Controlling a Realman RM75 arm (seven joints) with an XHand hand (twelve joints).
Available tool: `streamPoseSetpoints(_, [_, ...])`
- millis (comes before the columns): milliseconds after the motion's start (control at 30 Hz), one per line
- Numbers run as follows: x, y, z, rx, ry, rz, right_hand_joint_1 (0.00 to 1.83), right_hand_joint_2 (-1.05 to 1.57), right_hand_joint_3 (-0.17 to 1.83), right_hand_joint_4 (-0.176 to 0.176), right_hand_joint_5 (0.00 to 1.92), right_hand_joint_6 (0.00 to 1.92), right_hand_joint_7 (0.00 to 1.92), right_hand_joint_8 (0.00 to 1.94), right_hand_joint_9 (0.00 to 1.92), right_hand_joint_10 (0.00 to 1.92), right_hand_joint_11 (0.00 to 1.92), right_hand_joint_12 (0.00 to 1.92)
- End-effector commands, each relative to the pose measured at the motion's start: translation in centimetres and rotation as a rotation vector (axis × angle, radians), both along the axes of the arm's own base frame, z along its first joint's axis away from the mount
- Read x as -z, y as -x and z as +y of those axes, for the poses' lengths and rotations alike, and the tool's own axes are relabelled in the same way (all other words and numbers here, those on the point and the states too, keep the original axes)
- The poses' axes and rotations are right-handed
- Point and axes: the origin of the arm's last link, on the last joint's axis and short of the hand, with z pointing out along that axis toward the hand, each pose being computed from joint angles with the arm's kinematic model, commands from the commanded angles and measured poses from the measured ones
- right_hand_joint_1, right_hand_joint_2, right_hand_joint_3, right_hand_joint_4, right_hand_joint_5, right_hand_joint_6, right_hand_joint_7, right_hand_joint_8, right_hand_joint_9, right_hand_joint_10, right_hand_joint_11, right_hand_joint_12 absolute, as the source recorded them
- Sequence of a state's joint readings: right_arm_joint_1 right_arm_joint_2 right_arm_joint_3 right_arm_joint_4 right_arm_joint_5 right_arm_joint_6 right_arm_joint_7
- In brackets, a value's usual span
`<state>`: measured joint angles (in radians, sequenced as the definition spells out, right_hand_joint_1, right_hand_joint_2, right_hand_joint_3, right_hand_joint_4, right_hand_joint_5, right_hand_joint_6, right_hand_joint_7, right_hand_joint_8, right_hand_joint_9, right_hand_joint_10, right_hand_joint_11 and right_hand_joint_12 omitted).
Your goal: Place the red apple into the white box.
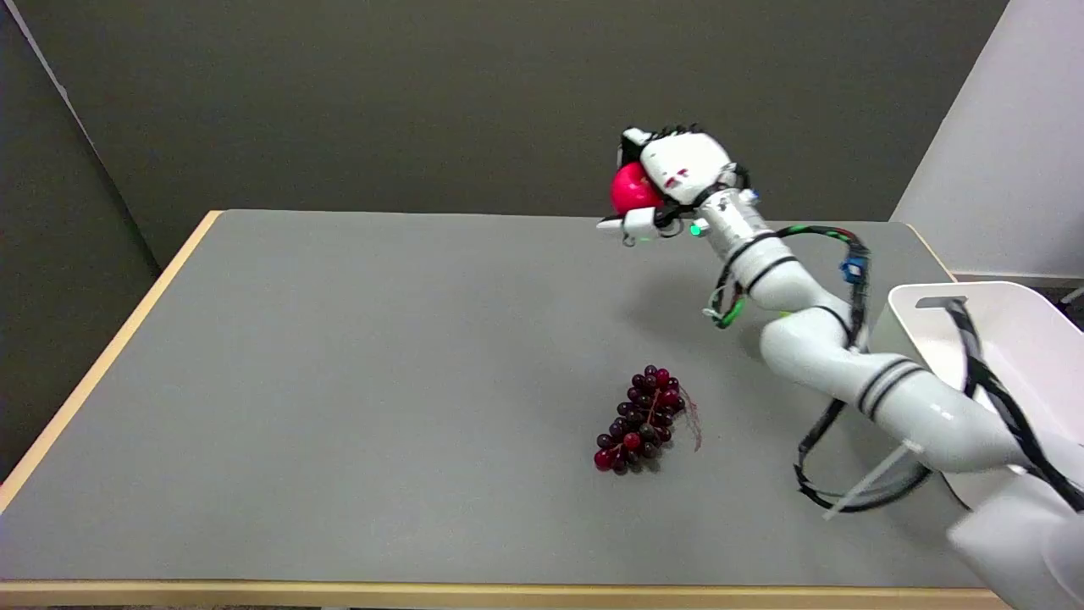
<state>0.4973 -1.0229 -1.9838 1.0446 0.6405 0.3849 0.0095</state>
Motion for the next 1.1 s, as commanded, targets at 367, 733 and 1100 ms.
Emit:
streamPoseSetpoints(367, [-12.6, -5.5, 24.3, -0.286, 0.537, 0.194, 1.21, 1.06, 0.37, -0.148, 0.61, 1.48, 0.92, 1.31, 0.83, 1.41, 0.62, 1.69])
streamPoseSetpoints(733, [-17.2, -4.0, 30.5, -0.213, 0.804, 0.211, 1.21, 1.05, 0.38, -0.149, 0.61, 1.48, 0.92, 1.30, 0.83, 1.41, 0.63, 1.69])
streamPoseSetpoints(1100, [-19.0, 0.2, 32.3, -0.098, 0.896, 0.128, 1.20, 1.12, 0.27, -0.142, 0.59, 1.49, 0.90, 1.32, 0.83, 1.31, 0.64, 1.61])
